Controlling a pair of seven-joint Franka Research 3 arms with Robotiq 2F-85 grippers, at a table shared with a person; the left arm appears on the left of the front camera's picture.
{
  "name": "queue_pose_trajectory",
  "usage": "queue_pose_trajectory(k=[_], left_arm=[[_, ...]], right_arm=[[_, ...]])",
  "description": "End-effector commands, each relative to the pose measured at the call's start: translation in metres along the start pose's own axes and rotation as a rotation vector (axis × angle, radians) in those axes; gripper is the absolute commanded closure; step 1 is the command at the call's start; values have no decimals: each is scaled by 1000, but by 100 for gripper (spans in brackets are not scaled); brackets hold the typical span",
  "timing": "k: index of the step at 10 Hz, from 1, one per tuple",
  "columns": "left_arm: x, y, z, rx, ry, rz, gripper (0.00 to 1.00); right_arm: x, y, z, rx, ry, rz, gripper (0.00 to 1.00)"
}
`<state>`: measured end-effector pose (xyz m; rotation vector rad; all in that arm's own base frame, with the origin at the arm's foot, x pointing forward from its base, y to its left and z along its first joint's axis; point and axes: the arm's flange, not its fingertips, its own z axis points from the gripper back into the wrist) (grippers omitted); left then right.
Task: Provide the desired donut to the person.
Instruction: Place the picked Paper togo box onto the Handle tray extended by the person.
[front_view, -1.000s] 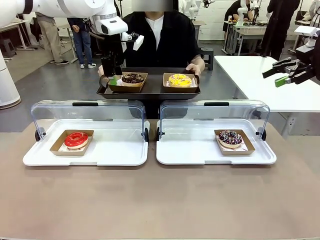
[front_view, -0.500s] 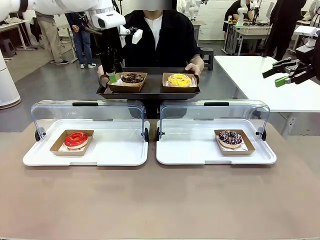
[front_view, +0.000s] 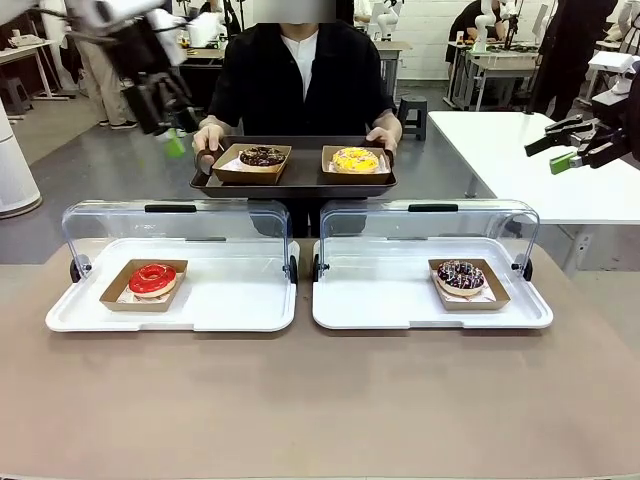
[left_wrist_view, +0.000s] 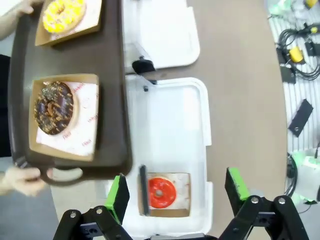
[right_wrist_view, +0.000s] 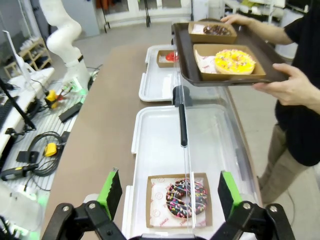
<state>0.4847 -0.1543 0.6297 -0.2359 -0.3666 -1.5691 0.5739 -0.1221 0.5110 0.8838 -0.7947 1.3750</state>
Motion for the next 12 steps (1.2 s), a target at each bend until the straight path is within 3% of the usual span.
queue_pose_trajectory(k=[1,4,7,10,12], left_arm=[[-53,-62,-9,97,-94,14,0],[-130,-97,14,164,-258,137,0],[-195,-83,32,95,-403,182,0],[-238,-69,30,74,-462,116,0],[-261,-65,18,116,-568,58,0]], right_arm=[[1,0,-1,-4,0,0,0],[1,0,-1,-4,0,0,0],[1,0,-1,-4,0,0,0],[1,0,-1,-4,0,0,0],[1,0,-1,-4,0,0,0]])
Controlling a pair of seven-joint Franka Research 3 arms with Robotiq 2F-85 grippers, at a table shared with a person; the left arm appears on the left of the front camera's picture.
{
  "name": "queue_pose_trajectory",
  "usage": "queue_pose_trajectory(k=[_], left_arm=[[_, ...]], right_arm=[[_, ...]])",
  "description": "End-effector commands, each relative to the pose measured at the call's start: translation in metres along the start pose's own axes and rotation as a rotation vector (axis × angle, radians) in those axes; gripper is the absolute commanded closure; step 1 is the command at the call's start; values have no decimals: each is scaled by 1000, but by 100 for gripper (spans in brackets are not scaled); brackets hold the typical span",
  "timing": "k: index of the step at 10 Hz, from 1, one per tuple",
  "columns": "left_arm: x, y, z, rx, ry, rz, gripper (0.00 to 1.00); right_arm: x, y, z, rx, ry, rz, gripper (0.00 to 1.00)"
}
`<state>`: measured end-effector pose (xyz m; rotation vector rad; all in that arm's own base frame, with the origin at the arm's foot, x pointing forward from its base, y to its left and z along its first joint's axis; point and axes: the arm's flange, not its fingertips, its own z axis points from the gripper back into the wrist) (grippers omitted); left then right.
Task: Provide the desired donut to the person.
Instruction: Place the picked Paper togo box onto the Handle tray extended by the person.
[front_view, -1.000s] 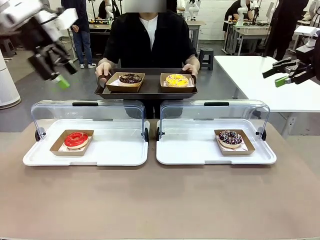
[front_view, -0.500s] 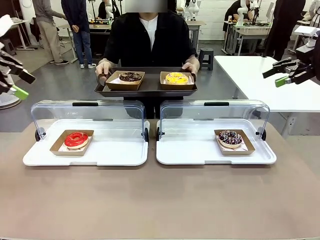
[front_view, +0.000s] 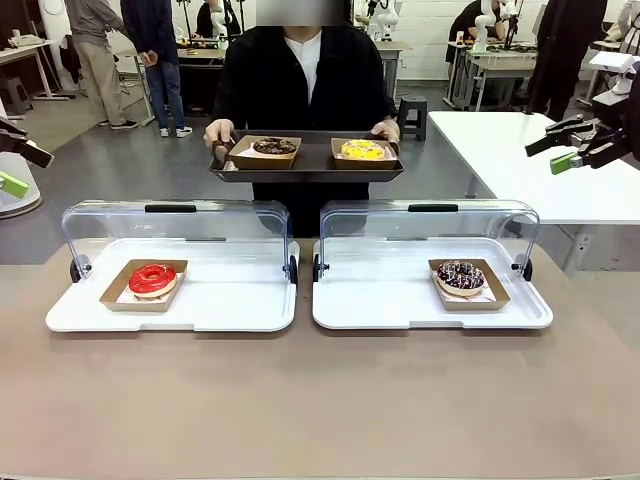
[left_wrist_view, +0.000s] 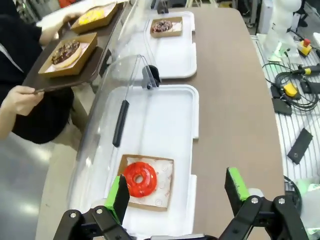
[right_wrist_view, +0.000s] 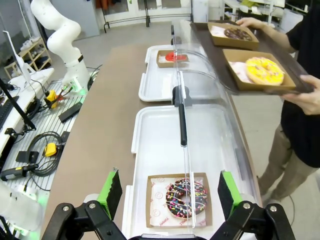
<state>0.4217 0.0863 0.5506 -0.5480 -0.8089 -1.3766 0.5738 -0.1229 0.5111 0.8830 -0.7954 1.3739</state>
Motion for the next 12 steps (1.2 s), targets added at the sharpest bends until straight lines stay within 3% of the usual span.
queue_pose_trajectory(k=[1,5,7,12], left_arm=[[-12,9,-9,-2,-115,-33,0],[-27,16,-17,12,-226,47,0],[-23,18,-21,-3,-207,94,0],[-29,15,-20,7,-212,59,0]], right_arm=[[1,0,-2,-3,0,1,0],[1,0,-2,-3,0,1,0],[1,0,-2,-3,0,1,0],[1,0,-2,-3,0,1,0]])
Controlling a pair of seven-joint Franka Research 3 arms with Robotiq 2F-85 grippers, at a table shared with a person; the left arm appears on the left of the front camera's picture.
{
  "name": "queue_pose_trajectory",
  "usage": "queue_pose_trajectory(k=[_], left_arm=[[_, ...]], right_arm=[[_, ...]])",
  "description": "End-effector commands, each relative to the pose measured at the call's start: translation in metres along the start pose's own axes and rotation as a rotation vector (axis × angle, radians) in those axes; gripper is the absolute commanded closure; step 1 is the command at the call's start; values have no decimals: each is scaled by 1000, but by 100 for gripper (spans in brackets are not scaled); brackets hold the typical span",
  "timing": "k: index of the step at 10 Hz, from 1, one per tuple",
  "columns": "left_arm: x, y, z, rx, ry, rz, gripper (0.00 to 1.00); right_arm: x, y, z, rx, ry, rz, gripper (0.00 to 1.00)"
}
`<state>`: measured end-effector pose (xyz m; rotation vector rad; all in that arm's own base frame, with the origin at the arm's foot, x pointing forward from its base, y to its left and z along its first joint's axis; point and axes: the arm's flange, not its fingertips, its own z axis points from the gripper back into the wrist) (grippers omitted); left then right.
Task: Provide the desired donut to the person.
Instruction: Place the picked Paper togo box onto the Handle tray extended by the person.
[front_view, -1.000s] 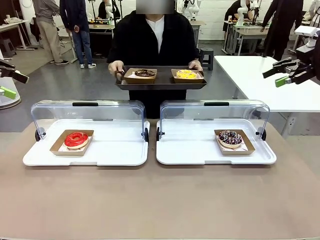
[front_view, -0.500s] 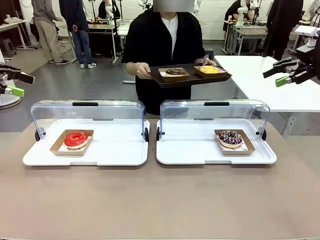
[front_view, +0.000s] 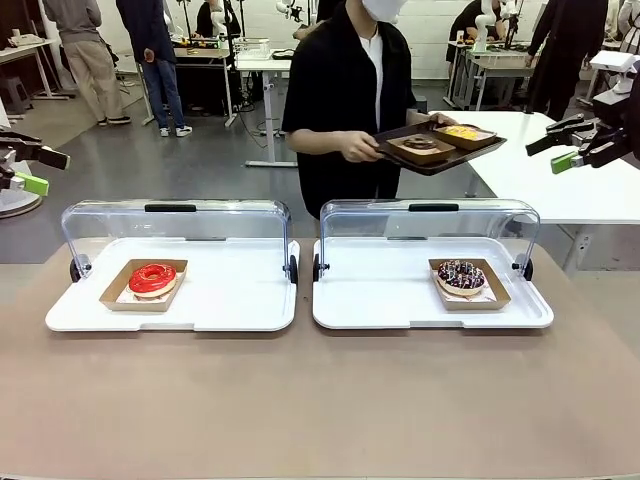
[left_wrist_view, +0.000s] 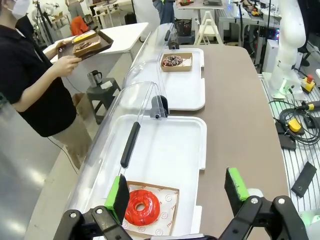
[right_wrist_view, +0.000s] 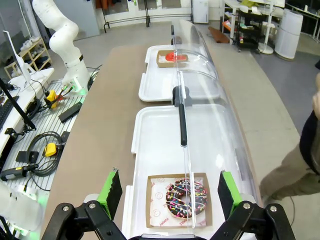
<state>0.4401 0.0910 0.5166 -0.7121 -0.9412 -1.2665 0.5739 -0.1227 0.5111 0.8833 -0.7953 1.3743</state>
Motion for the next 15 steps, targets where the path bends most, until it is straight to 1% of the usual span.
queue_pose_trajectory(k=[1,15], left_arm=[[1,0,1,1,-15,-14,0],[1,0,1,1,-15,-14,0]], right_arm=[[1,0,-1,-3,0,0,0],[1,0,-1,-3,0,0,0]])
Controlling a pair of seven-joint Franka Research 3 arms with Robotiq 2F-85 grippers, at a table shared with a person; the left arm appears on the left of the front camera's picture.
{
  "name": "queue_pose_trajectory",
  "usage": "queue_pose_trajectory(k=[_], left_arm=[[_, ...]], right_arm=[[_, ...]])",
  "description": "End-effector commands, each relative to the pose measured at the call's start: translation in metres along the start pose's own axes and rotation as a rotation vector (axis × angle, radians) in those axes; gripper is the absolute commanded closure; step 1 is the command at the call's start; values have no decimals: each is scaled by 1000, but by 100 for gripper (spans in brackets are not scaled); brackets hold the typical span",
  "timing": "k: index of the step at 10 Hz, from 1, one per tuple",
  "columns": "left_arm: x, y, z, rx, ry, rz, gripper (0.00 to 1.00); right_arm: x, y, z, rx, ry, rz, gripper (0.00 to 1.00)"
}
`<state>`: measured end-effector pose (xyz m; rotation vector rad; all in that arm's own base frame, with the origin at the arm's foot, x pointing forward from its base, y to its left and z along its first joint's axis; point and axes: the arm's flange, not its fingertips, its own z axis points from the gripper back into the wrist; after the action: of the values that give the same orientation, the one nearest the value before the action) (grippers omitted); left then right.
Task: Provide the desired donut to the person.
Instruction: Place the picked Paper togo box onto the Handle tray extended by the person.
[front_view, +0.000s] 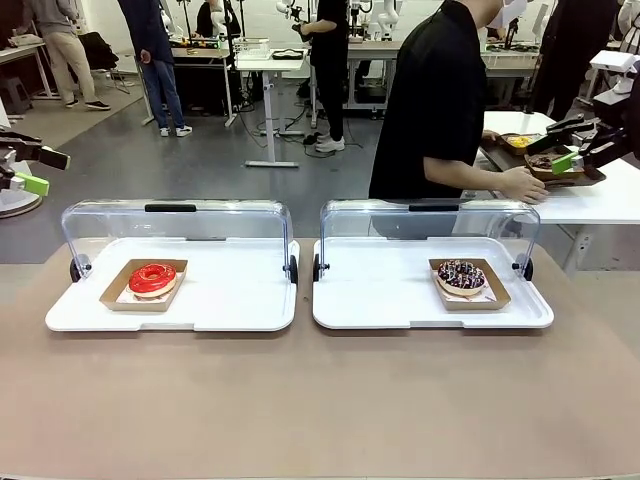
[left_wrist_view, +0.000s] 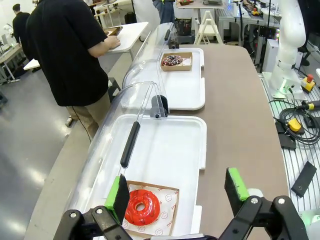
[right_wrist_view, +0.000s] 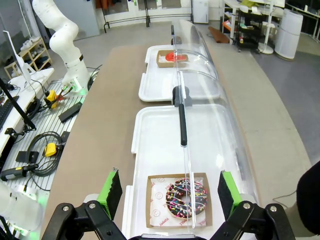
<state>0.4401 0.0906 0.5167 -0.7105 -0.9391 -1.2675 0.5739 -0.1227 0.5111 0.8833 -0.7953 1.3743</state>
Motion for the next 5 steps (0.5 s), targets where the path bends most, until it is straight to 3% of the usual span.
queue_pose_trajectory(k=[1,5], left_arm=[[0,0,1,2,-17,-14,0],[0,0,1,2,-17,-14,0]], right_arm=[[1,0,-1,-3,0,0,0],[1,0,-1,-3,0,0,0]])
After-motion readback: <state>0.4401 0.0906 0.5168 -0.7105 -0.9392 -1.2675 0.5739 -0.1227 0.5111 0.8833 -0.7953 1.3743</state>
